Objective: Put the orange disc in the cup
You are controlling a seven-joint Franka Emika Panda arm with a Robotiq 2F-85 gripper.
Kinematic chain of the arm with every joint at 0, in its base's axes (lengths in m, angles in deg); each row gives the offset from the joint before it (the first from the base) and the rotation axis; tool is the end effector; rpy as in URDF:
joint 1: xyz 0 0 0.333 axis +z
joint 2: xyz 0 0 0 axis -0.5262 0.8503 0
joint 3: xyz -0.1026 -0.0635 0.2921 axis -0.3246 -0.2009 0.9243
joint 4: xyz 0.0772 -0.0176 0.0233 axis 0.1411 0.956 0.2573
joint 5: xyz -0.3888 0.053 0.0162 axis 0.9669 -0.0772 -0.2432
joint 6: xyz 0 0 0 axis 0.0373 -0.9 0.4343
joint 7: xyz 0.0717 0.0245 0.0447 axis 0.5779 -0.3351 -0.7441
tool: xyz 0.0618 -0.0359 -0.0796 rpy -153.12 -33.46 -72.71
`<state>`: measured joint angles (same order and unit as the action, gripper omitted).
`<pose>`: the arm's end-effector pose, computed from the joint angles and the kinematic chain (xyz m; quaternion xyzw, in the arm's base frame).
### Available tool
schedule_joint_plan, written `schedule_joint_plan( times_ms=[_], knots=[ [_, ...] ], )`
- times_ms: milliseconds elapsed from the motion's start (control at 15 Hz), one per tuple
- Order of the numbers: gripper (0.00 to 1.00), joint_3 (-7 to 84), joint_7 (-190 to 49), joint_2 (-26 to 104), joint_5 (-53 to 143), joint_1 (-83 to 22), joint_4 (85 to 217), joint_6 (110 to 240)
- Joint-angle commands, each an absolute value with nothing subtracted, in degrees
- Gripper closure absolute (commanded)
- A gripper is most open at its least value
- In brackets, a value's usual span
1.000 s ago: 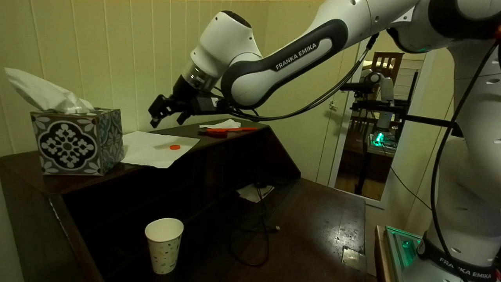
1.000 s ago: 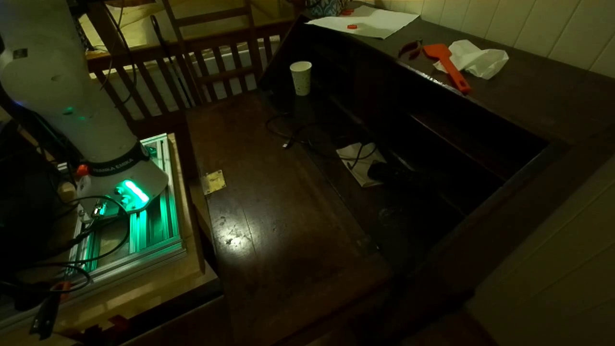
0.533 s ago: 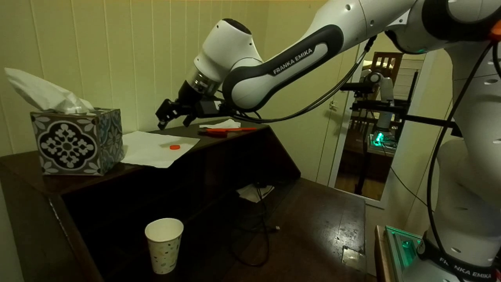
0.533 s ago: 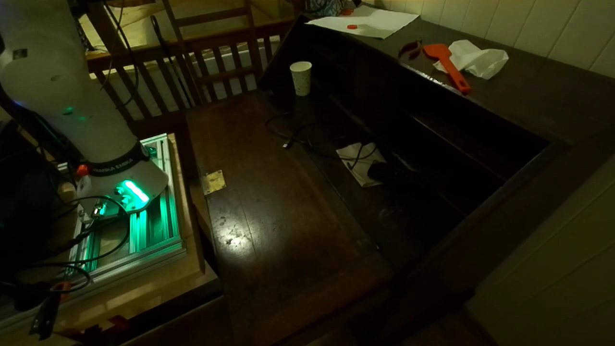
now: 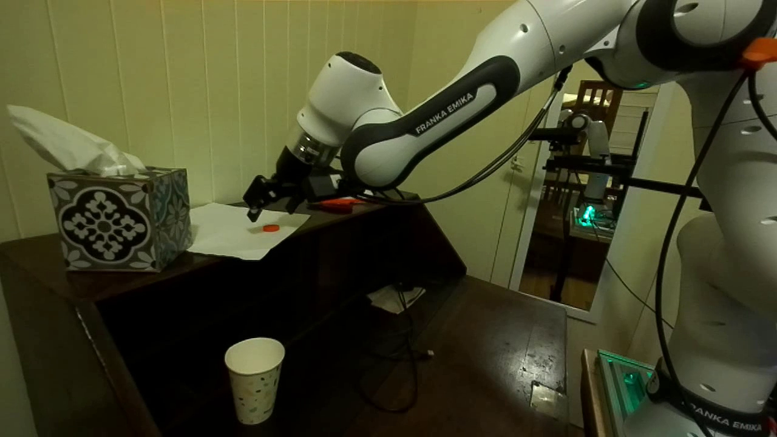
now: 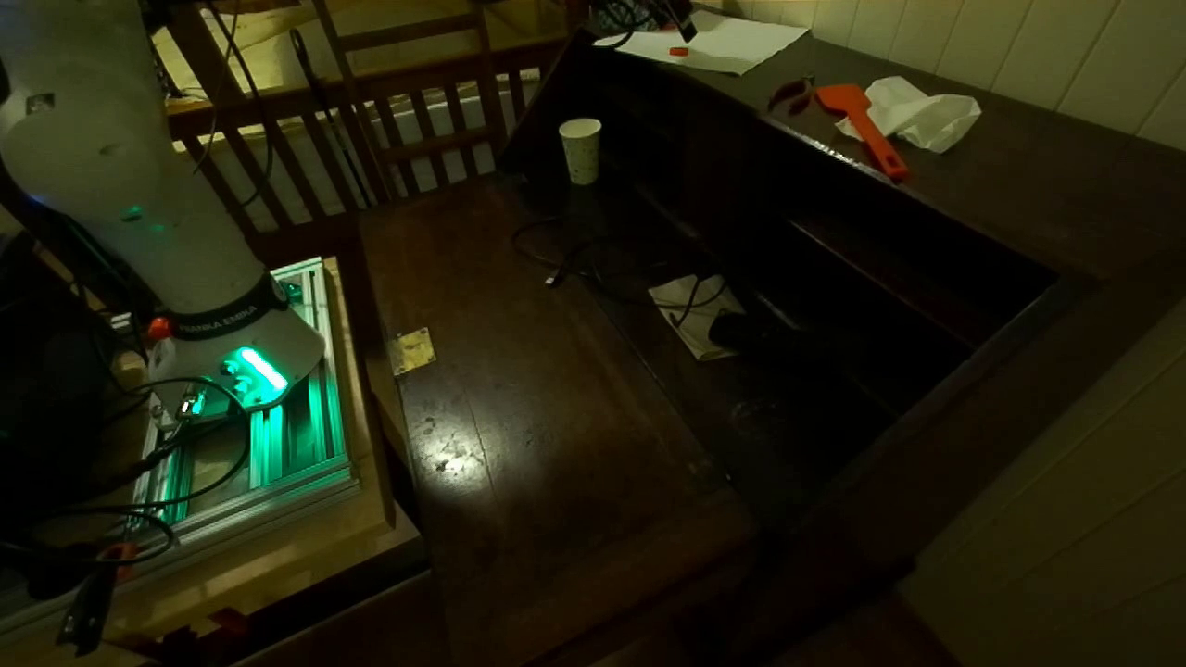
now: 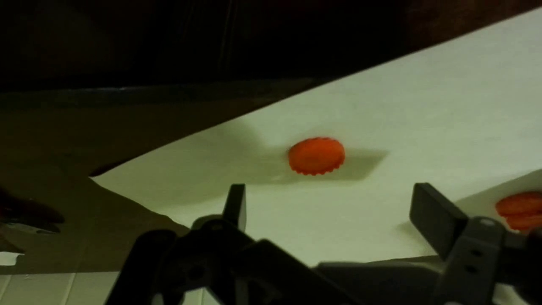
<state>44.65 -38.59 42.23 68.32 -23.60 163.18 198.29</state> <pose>0.6638 0.1383 0.4097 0.9484 -0.0387 0.3145 0.0126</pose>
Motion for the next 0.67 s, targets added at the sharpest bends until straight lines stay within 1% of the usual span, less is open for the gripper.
schedule_joint_plan(
  times_ms=[0, 67, 133, 267, 333, 400, 467, 533, 600],
  knots=[
    [0.07, 43.1, -36.5, 43.8, 71.2, -22.0, 161.6, 198.9],
    [0.12, 42.8, -36.4, 43.9, 71.4, -21.7, 161.6, 198.8],
    [0.21, 42.4, -36.3, 43.8, 71.9, -21.4, 161.6, 198.5],
    [0.18, 41.8, -36.2, 43.8, 72.3, -20.9, 161.7, 198.3],
    [0.22, 41.6, -36.3, 43.9, 72.3, -20.8, 161.7, 198.5],
    [0.19, 41.2, -36.4, 44.0, 72.5, -20.6, 161.7, 198.8],
    [0.20, 41.1, -36.3, 44.2, 72.3, -20.5, 161.7, 198.9],
    [0.18, 40.9, -36.2, 44.3, 72.3, -20.3, 161.6, 199.0],
    [0.19, 40.8, -36.3, 44.4, 72.1, -20.3, 161.7, 199.1]
  ],
)
